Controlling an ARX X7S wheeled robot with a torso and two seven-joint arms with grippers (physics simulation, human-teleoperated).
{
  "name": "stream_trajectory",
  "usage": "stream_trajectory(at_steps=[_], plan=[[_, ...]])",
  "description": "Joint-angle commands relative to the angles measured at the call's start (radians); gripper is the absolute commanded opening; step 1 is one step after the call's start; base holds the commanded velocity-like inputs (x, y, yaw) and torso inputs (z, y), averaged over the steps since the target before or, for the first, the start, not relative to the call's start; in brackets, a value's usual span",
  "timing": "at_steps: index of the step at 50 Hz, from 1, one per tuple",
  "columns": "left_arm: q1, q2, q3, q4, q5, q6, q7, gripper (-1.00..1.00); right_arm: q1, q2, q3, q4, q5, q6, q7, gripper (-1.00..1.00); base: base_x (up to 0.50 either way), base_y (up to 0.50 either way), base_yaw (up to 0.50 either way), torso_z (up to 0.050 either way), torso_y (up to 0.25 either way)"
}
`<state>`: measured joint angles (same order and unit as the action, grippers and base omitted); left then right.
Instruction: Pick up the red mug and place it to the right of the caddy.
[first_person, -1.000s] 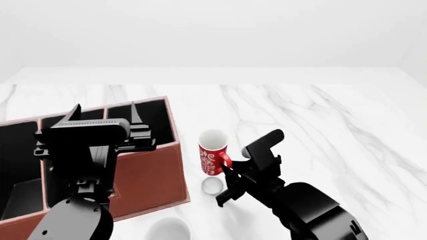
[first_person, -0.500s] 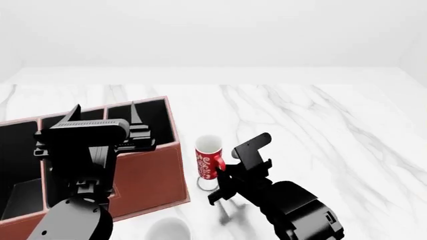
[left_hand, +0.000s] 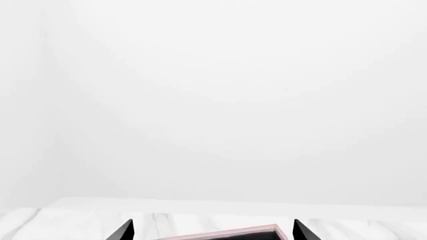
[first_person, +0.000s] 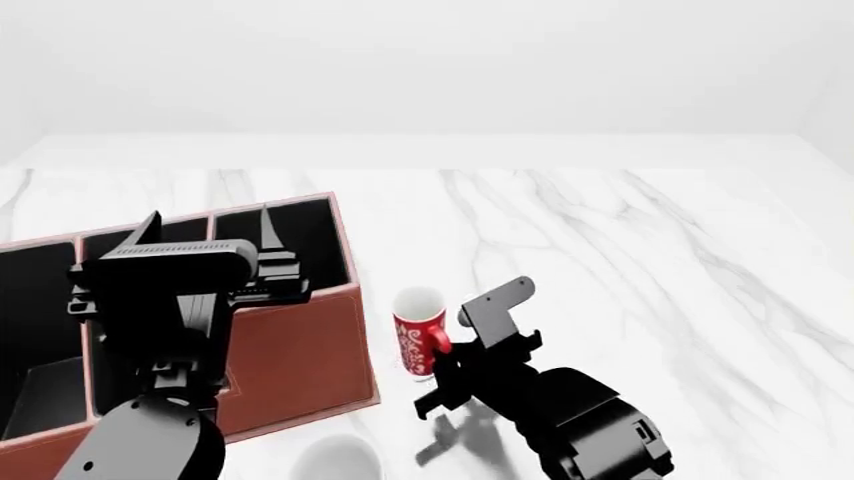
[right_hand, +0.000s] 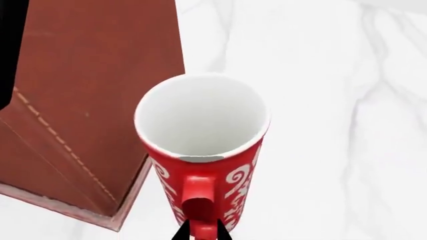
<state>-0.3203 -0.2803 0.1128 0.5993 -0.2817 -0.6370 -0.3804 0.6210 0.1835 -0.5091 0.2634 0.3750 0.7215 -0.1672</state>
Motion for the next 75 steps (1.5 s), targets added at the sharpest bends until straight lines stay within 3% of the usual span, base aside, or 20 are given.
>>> stream_trajectory(at_steps=[1, 2, 3, 24, 34, 39, 42, 46, 47, 51, 75], plan=[[-0.001, -0.003, 0.002, -0.003, -0.004, 0.003, -0.004, 1.0, 0.013, -0.003, 0.001, 0.005, 0.006, 0.01, -0.003, -1.0, 0.0, 0.0, 0.0, 0.0, 0.0], [-0.001, -0.003, 0.002, -0.003, -0.005, 0.003, -0.004, 1.0, 0.014, -0.002, 0.001, 0.001, 0.008, 0.014, -0.003, -1.0, 0.0, 0.0, 0.0, 0.0, 0.0], [-0.002, -0.004, 0.002, -0.002, -0.005, 0.002, -0.005, 1.0, 0.018, -0.004, 0.006, 0.008, 0.011, 0.019, 0.001, 1.0, 0.0, 0.0, 0.0, 0.0, 0.0], [-0.003, -0.01, 0.004, -0.008, -0.013, 0.007, -0.012, 1.0, -0.005, 0.008, 0.004, -0.039, 0.029, 0.046, 0.024, 1.0, 0.0, 0.0, 0.0, 0.0, 0.0], [0.0, -0.014, 0.0, -0.009, -0.016, 0.012, -0.017, 1.0, -0.152, 0.093, 0.084, -0.414, 0.12, 0.269, 0.161, 1.0, 0.0, 0.0, 0.0, 0.0, 0.0], [0.002, -0.016, -0.003, -0.015, -0.017, 0.018, -0.018, 1.0, -0.309, 0.163, 0.246, -0.724, 0.22, 0.348, 0.251, 1.0, 0.0, 0.0, 0.0, 0.0, 0.0], [0.001, -0.017, -0.004, -0.013, -0.02, 0.017, -0.02, 1.0, -0.37, 0.188, 0.307, -0.839, 0.226, 0.333, 0.294, 1.0, 0.0, 0.0, 0.0, 0.0, 0.0], [0.002, -0.015, -0.002, -0.013, -0.021, 0.019, -0.022, 1.0, -0.47, 0.238, 0.322, -0.974, 0.04, 0.116, 0.397, 1.0, 0.0, 0.0, 0.0, 0.0, 0.0], [0.002, -0.015, -0.001, -0.01, -0.023, 0.017, -0.022, 1.0, -0.513, 0.229, 0.38, -1.017, 0.022, 0.025, 0.42, 1.0, 0.0, 0.0, 0.0, 0.0, 0.0], [0.0, -0.019, -0.004, -0.003, -0.027, 0.012, -0.024, 1.0, -0.556, 0.224, 0.462, -1.087, 0.019, -0.051, 0.448, 1.0, 0.0, 0.0, 0.0, 0.0, 0.0], [0.002, -0.026, 0.005, -0.012, -0.029, 0.022, -0.031, 1.0, -0.54, 0.233, 0.43, -1.108, 0.02, -0.059, 0.447, 1.0, 0.0, 0.0, 0.0, 0.0, 0.0]])
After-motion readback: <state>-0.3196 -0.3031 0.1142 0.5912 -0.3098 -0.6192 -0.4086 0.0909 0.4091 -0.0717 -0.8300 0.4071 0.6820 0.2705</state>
